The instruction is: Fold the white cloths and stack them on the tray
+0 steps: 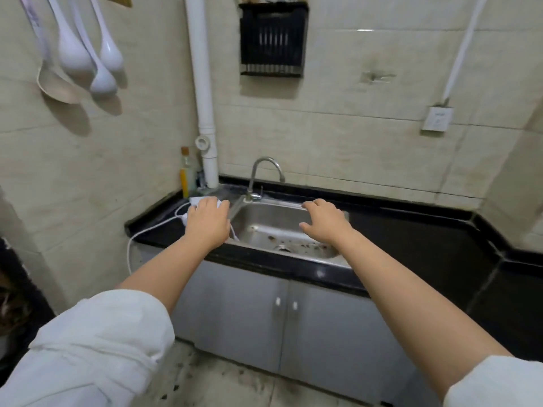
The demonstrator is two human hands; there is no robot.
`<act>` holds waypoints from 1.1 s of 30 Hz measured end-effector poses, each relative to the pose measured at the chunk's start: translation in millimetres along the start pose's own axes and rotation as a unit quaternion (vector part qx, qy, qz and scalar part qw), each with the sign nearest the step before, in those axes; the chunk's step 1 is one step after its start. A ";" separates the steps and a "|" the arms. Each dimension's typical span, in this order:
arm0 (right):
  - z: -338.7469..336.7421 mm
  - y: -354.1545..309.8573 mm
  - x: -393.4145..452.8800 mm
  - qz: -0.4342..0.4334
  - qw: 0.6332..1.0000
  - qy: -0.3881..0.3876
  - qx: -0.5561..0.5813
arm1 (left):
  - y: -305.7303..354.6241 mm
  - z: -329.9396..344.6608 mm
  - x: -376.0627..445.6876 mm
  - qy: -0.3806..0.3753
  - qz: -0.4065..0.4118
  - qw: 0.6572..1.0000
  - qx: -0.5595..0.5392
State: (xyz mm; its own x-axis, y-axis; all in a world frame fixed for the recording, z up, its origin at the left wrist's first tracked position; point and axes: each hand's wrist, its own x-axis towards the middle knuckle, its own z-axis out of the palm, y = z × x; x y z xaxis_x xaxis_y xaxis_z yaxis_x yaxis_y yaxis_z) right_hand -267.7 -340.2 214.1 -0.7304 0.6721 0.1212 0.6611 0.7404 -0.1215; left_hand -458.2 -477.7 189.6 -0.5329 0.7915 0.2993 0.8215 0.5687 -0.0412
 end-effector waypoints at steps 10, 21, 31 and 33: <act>61.4 -62.9 242.7 -0.044 0.997 -0.055 0.007 | -139.2 99.4 181.5 -0.090 -0.069 0.993 -0.009; 224.6 -95.8 462.7 -0.073 0.977 -0.191 0.060 | -203.6 248.5 303.6 -0.238 -0.093 0.966 -0.035; 349.1 -91.6 570.3 -0.116 0.963 -0.240 0.039 | -215.1 359.4 371.2 -0.337 -0.073 0.929 -0.134; 355.5 -87.0 577.7 -0.124 0.961 -0.241 0.053 | -215.0 367.1 374.0 -0.335 -0.063 0.928 -0.149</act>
State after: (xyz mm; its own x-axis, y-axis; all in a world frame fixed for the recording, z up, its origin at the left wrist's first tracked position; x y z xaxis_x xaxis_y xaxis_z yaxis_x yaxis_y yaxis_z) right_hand -808.1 -19.3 -55.5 -0.8747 0.3747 -0.3073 0.4543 0.8548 -0.2509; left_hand -908.5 -221.7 -39.5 -0.5532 0.7411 -0.3804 0.7100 0.6583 0.2500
